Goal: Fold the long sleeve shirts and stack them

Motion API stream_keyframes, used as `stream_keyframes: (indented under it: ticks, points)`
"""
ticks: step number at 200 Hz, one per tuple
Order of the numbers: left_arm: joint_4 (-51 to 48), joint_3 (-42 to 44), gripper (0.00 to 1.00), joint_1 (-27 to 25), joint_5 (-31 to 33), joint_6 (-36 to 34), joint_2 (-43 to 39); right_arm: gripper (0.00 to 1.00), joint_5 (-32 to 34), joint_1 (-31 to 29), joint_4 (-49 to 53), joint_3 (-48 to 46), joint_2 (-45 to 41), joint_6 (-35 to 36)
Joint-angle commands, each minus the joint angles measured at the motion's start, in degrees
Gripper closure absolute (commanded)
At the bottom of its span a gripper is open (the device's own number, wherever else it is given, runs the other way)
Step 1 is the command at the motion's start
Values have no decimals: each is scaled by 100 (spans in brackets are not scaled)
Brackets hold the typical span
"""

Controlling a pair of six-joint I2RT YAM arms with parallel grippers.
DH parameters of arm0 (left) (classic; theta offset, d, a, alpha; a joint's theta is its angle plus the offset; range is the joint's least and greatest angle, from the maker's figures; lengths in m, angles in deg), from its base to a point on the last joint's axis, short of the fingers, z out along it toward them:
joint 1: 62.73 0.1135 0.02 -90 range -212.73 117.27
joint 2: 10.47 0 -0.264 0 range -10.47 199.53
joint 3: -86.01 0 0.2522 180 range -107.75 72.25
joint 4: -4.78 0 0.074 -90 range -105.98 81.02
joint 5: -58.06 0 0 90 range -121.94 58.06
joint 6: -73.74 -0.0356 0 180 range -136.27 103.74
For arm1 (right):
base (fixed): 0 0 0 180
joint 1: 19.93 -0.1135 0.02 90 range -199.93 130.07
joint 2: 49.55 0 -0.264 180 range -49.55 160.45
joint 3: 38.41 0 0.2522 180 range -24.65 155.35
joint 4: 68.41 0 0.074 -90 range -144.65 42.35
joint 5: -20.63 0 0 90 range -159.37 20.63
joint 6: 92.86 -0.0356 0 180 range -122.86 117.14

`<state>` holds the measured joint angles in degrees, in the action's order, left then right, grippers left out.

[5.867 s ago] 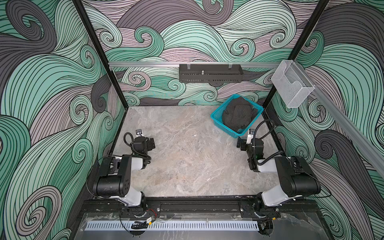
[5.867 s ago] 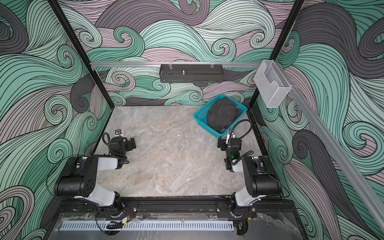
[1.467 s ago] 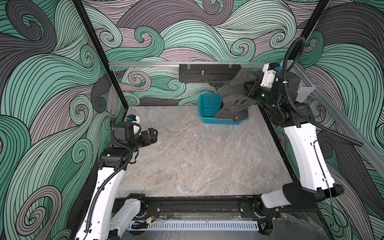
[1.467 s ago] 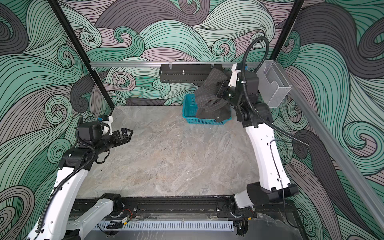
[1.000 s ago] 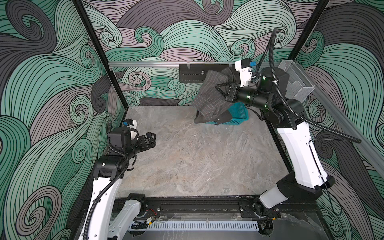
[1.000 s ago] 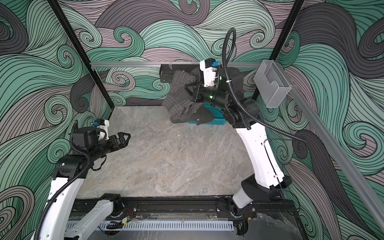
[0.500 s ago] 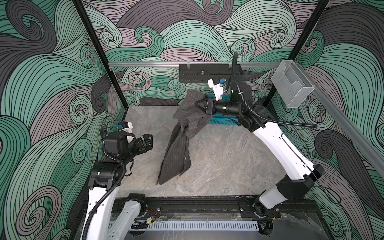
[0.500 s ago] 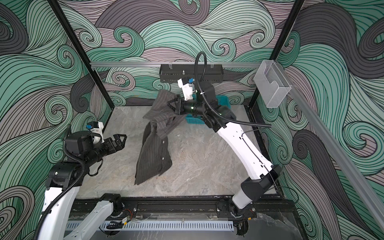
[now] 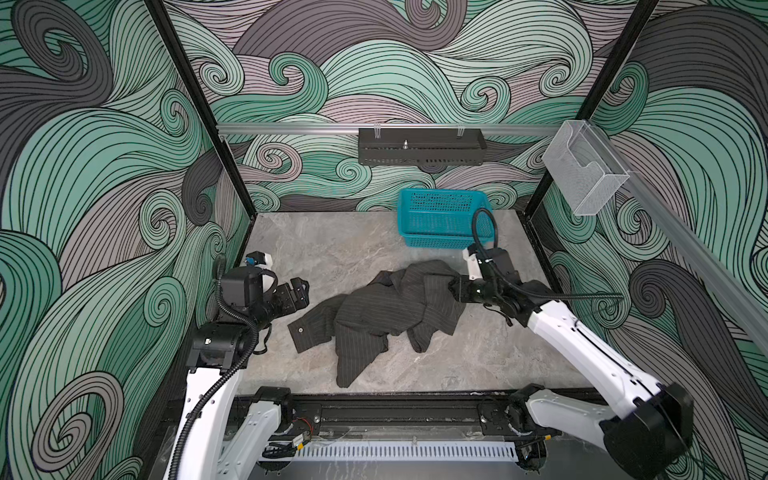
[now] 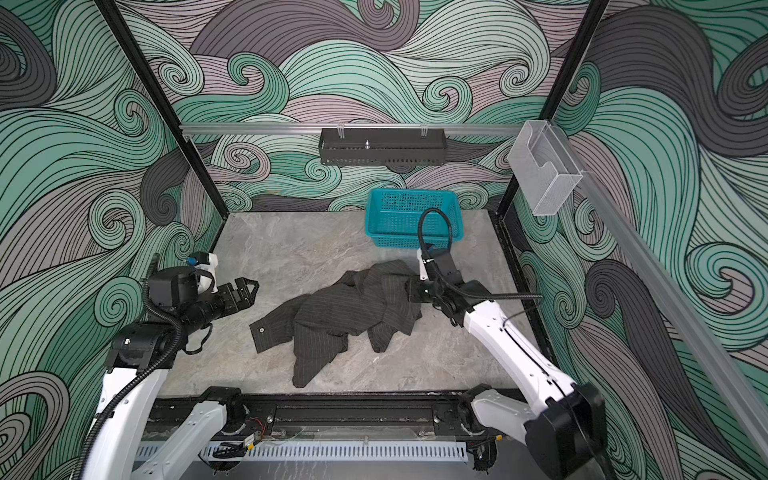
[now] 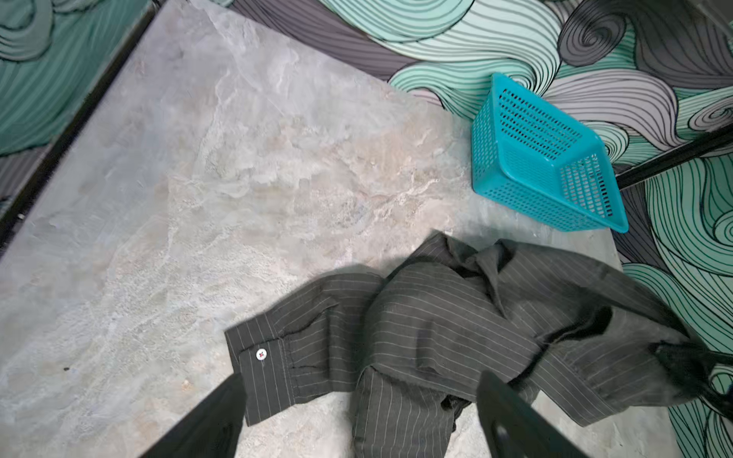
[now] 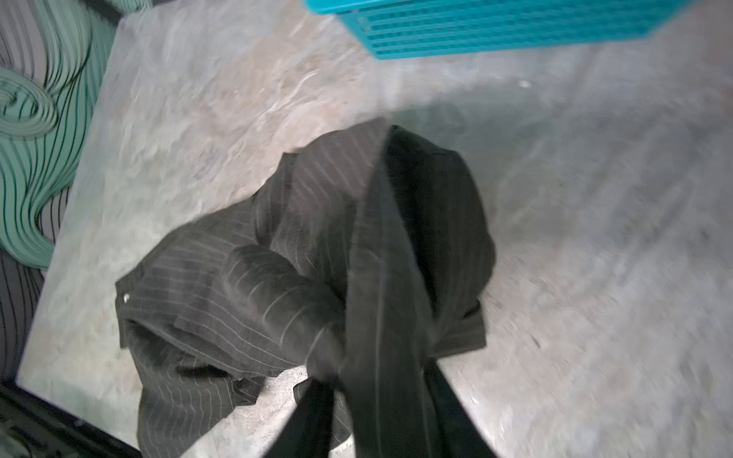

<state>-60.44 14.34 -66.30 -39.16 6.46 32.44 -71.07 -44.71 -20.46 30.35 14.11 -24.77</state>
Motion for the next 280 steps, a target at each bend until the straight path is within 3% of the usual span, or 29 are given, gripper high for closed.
stream_keyframes:
  ticks: [1, 33, 66, 111, 138, 183, 261, 280]
  points:
    - [-120, 394, 10, -20, -456, 204, 13, 38, 633, 9, 638, -5, -252, 140]
    - [-2, 1020, 10, -21, -415, 494, 22, 11, 1047, -663, 883, 471, -59, 133]
    - [-232, 979, 9, -43, 506, 1154, 142, 9, 1209, -1917, -59, 878, 912, 819]
    - [47, 1127, 9, -38, 927, 1763, -552, 9, 981, -3213, -595, 2479, 3504, 2465]
    - [-87, 933, 8, -29, 1109, 1762, -675, 8, 744, -3349, -527, 3397, 4614, 2778]
    - [-84, 876, 8, -20, 1052, 1722, -695, 5, 671, -3437, -422, 4218, 5648, 2927]
    - [-43, 826, 8, -18, 991, 1596, -678, 1, 604, -3543, -315, 4704, 6205, 3139]
    - [-53, 807, 8, -20, 977, 1565, -651, 14, 631, -3534, -234, 4926, 6336, 3141]
